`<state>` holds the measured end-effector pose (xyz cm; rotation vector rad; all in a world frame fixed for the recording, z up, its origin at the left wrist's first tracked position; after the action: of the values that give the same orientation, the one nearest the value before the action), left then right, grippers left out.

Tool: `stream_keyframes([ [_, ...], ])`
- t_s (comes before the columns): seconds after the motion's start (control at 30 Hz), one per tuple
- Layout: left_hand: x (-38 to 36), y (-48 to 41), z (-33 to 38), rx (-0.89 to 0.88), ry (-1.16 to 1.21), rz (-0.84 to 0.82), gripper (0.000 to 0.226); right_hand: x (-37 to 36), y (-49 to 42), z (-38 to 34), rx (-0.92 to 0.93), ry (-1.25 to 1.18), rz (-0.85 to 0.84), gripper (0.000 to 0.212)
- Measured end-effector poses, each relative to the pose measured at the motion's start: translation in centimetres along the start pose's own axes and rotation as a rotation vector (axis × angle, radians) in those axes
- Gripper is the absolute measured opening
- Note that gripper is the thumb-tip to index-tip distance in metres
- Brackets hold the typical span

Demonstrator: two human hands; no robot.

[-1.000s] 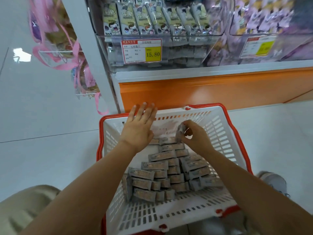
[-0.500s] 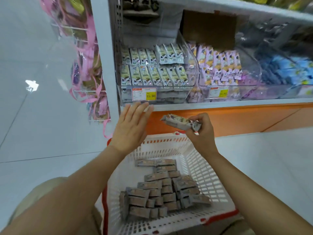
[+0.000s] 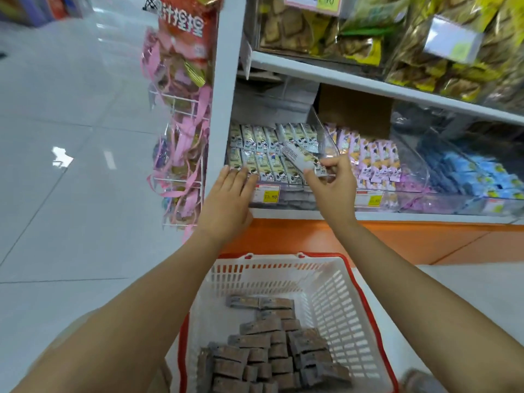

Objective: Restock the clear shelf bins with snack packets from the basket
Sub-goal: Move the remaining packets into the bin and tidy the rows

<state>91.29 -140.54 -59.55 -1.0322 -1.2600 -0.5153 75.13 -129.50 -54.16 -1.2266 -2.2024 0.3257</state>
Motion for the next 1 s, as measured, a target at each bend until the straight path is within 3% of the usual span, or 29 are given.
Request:
stream_keyframes([
  [0.23,-0.8,-0.1,-0.2,0.007,0.031,-0.022,0.079,-4.2,-3.8,0.3,-0.046,0.140,0.001,0.032],
  [0.43,-2.1,-0.3,-0.5,-0.023,0.105,0.035,0.074,-7.5,-7.5,0.6,0.012,0.322,0.035,0.020],
  [0.6,-3.2,-0.6,-0.7,-0.052,0.061,0.111,0.067,-9.8,-9.4,1.8,-0.001,0.495,0.021,0.024],
  [0.87,-3.4,-0.5,-0.7,-0.049,0.133,0.157,0.066,-11.2,-9.6,2.5,0.075,0.752,-0.091,0.036],
  [1.0,-3.3,-0.5,-0.7,-0.041,0.128,0.147,0.067,-11.2,-9.3,2.7,0.048,0.717,-0.136,0.039],
])
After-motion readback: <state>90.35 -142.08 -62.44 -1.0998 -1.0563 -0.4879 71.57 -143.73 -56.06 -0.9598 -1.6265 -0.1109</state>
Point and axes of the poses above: each hand's wrist, its own y-axis away from the middle knuckle, its own x-axis out of the back of the hand, z = x × y, the point moved 5 cm from there along -y, towards the middle knuckle, and after that the axes turned 1 degree about -x, right-handed, at the moved point
